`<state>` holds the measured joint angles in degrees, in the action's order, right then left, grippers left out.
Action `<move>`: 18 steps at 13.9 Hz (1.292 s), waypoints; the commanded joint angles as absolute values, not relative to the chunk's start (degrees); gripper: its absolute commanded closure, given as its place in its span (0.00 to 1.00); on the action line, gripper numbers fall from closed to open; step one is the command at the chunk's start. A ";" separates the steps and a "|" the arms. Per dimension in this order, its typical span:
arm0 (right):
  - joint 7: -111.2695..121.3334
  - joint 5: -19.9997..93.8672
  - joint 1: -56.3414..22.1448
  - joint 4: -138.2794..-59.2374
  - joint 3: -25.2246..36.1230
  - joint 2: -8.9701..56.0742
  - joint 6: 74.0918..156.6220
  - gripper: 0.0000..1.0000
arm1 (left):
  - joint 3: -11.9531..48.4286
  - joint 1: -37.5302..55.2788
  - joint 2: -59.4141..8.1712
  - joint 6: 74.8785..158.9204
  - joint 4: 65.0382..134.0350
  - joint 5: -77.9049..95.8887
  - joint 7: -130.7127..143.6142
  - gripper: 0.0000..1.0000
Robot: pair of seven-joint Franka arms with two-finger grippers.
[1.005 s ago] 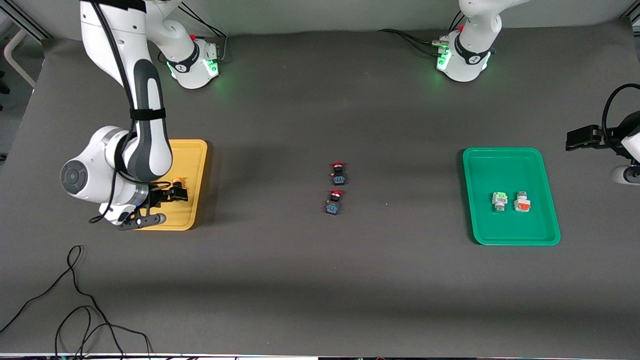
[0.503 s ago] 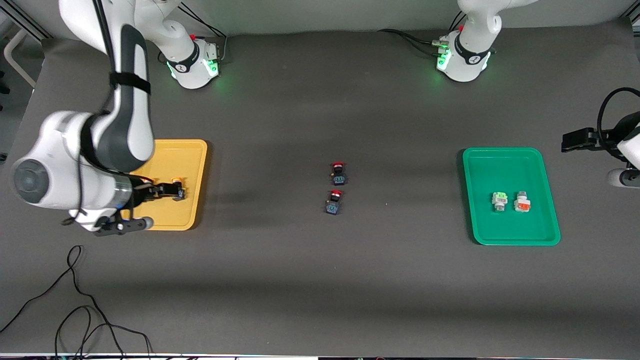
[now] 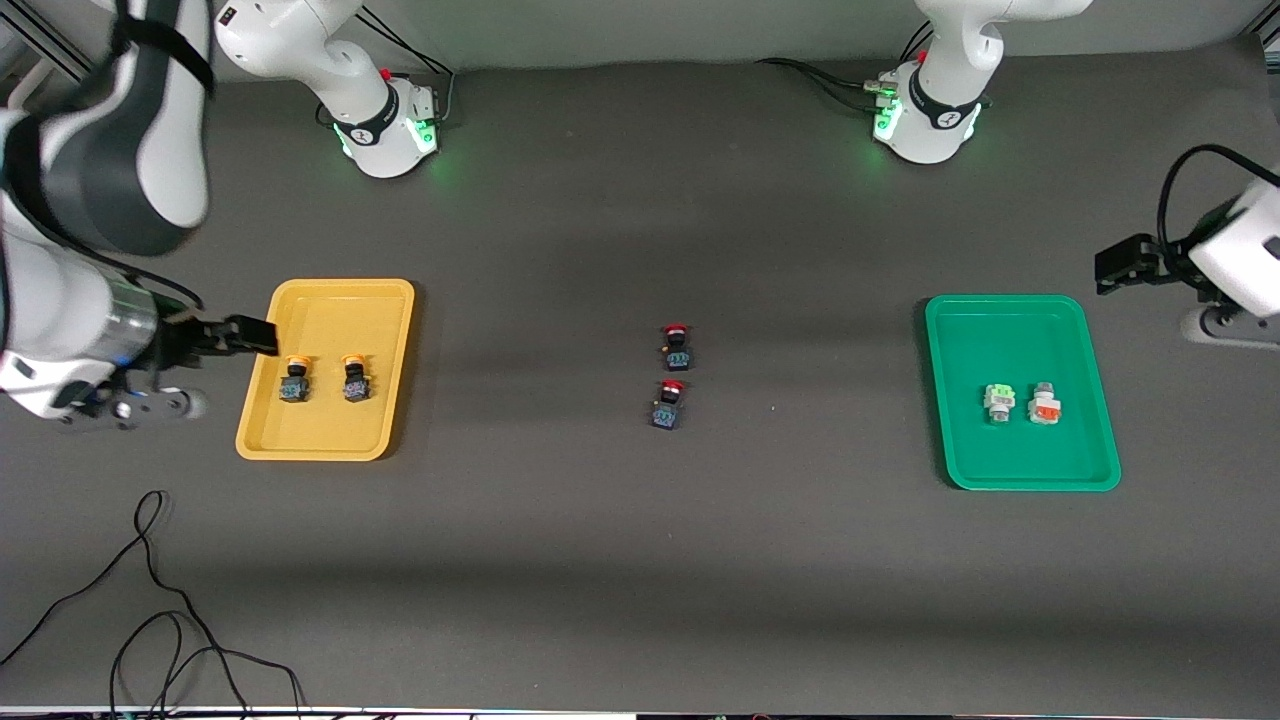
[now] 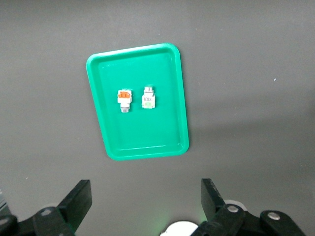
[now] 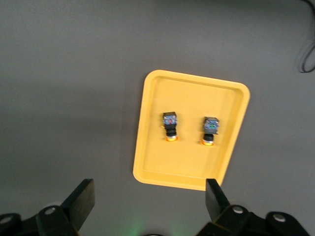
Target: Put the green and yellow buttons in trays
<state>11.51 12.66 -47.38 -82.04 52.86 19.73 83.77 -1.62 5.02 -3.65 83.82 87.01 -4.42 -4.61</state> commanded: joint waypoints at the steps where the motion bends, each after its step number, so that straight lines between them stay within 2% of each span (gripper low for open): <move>1: 7.13 6.17 -34.59 -82.62 37.15 12.58 83.14 0.00 | -3.16 6.33 6.50 90.35 101.77 -3.96 -4.48 0.01; 6: 4.58 0.72 -11.91 -86.99 14.02 4.68 83.93 0.00 | -2.99 5.80 4.04 88.77 99.41 -3.87 -4.48 0.00; 8: 4.31 -0.35 -4.61 -90.68 7.06 1.69 85.86 0.00 | -3.08 5.54 3.52 88.77 98.62 -3.87 -4.75 0.00; 10: 4.22 -0.35 -0.63 -93.85 3.88 -0.78 87.79 0.00 | -3.08 5.45 2.29 88.59 96.60 -3.87 -4.75 0.00; 12: 4.22 -0.35 0.52 -96.23 3.17 -2.63 89.20 0.00 | -3.25 5.27 2.11 87.98 96.50 -3.87 -4.92 0.00; 18: 4.22 -2.72 -0.17 -93.70 3.25 -1.06 89.12 0.00 | -3.25 5.19 2.02 86.92 96.59 -3.87 -4.83 0.00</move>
<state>5.73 -0.52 -0.08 -94.02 4.12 -1.02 88.24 -2.87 4.98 2.69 88.33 98.18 -4.40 -4.61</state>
